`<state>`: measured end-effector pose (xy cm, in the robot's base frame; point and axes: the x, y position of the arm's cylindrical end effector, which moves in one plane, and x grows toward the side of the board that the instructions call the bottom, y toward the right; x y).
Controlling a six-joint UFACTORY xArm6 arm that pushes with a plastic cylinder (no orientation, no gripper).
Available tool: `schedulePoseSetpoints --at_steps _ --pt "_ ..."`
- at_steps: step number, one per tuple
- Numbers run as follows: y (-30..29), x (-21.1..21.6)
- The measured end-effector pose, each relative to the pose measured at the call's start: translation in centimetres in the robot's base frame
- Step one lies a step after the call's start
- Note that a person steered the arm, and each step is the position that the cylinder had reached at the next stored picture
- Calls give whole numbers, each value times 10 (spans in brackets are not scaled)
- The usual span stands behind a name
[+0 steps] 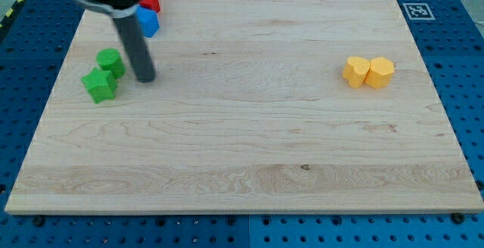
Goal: Move your hand to the top right of the red star
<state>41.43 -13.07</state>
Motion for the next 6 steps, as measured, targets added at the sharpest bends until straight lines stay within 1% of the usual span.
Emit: schedulePoseSetpoints --at_steps 1,2,3,5,6 --pt "38 2" --pt "38 -2" --pt "38 -56" --pt "29 -203" --pt "25 -221"
